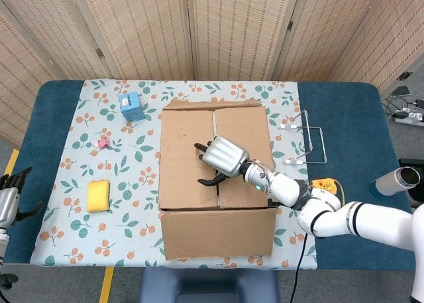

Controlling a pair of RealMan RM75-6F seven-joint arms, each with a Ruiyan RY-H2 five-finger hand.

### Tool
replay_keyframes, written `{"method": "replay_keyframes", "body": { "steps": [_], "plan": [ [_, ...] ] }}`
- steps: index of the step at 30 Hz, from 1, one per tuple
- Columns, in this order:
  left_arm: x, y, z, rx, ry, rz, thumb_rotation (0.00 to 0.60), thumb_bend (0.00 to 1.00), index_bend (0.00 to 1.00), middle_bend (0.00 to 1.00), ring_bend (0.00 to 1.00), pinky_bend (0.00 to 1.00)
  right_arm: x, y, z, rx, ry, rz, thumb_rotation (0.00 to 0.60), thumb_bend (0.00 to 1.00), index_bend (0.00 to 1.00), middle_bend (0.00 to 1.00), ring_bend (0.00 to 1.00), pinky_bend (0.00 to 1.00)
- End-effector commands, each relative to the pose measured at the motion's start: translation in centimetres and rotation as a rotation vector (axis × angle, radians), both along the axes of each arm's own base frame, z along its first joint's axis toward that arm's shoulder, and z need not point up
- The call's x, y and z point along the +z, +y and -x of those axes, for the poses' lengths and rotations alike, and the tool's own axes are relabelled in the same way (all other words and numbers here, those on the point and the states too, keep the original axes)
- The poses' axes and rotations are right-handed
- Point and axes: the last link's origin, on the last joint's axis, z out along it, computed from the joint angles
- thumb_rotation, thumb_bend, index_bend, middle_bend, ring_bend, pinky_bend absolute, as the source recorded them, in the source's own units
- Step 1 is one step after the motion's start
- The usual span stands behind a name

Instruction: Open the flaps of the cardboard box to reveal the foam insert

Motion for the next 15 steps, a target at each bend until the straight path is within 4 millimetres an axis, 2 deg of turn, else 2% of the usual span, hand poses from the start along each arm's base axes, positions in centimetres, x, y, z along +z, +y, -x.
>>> {"method": "replay_keyframes", "body": {
  "steps": [1,9,15],
  "plan": [
    [0.0,0.0,0.0,0.001,0.001,0.000,0.600,0.38,0.00,0.17,0.13,0.00,0.0,0.2,0.2,0.013,0.023,0.003,0.000,0.41,0.44,0.18,0.38,0.47],
    [-0.1,0.0,0.0,0.000,0.006,0.004,0.600,0.38,0.00,0.17,0.13,0.00,0.4,0.8,0.9,0.026,0.057,0.011,0.000,0.41,0.44,0.19,0.38,0.47],
    [-0.1,0.0,0.0,0.001,0.008,0.002,0.600,0.38,0.00,0.17,0.13,0.00,1.7,1.0,1.7,0.020,0.081,0.041,0.000,0.41,0.44,0.20,0.39,0.47]
  ]
}}
